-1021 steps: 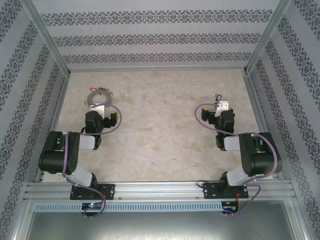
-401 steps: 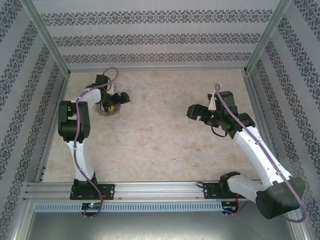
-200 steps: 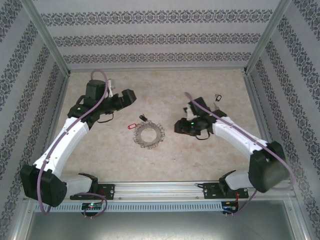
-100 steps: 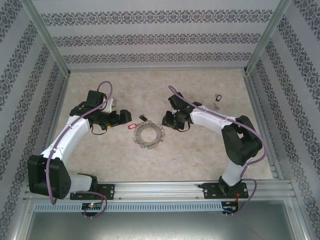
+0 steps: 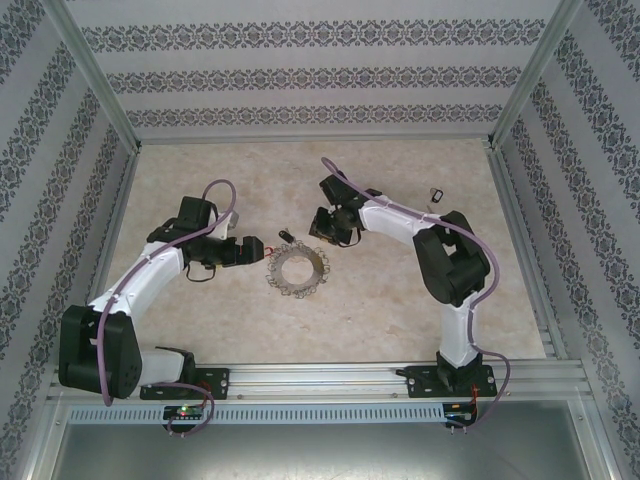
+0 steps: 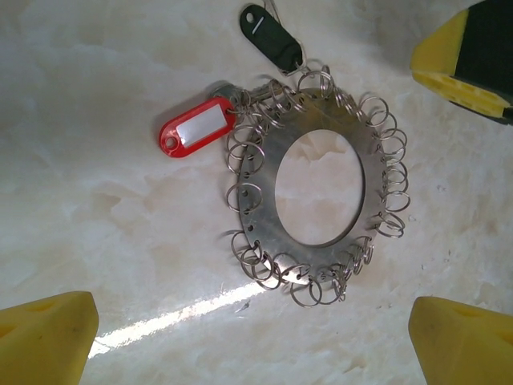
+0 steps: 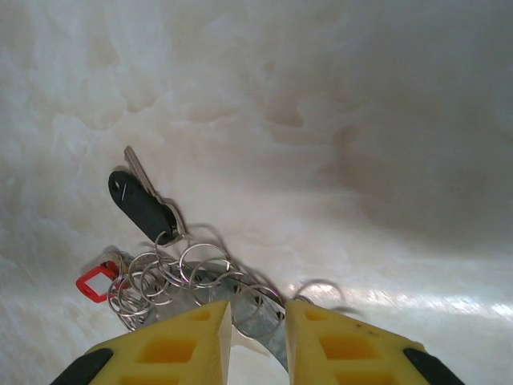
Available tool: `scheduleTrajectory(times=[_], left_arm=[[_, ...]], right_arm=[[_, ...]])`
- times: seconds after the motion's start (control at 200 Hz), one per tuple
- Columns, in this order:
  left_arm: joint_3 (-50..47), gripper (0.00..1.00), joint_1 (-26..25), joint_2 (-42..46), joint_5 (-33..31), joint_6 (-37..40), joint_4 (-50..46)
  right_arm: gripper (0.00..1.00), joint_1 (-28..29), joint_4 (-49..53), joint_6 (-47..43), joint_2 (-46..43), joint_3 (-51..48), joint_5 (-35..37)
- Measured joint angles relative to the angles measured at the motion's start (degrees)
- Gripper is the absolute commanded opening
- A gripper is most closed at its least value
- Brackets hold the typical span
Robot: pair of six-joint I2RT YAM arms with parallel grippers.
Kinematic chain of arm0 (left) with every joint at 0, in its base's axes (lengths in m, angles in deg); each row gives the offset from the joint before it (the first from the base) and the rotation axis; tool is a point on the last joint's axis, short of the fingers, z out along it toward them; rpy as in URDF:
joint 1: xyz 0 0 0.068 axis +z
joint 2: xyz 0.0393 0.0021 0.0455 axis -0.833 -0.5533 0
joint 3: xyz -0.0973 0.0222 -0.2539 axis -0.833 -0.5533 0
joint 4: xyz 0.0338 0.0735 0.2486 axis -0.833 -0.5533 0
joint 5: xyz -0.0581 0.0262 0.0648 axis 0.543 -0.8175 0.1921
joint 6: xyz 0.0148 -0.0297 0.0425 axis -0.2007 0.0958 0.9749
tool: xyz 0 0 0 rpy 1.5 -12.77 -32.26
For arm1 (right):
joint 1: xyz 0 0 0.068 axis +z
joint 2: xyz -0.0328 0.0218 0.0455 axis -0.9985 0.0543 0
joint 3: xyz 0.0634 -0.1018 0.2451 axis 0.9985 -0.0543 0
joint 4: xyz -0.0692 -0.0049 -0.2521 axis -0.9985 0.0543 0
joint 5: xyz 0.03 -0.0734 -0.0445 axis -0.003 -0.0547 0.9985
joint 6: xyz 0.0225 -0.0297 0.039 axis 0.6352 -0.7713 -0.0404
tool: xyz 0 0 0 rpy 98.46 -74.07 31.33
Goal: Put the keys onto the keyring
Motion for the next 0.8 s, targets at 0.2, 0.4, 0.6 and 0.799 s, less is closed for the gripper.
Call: scheduleTrajectory(times=[0.2, 0.4, 0.6, 0.799], left_arm=[[-0.26, 1.00, 0.00, 0.28, 0.20, 0.09, 1.73], [-0.44, 1.00, 0.00, 0.83, 0.52, 0.02, 2.73], [-0.48, 1.00, 0.00, 0.87, 0.68, 0.02, 2.99], [-0.83, 1.00, 0.00, 0.87, 0.92, 0.02, 3.02]], right_arm=[[0.30, 0.31, 1.36, -1.09, 1.44, 0.52, 0.02], [0.31, 0.37, 1.86, -1.40, 1.33, -1.03, 1.07], [0.30, 0.72, 2.27, -1.38, 1.33, -1.73, 0.37], [0.28, 1.14, 2.32, -1.97, 1.40, -1.68, 0.00]])
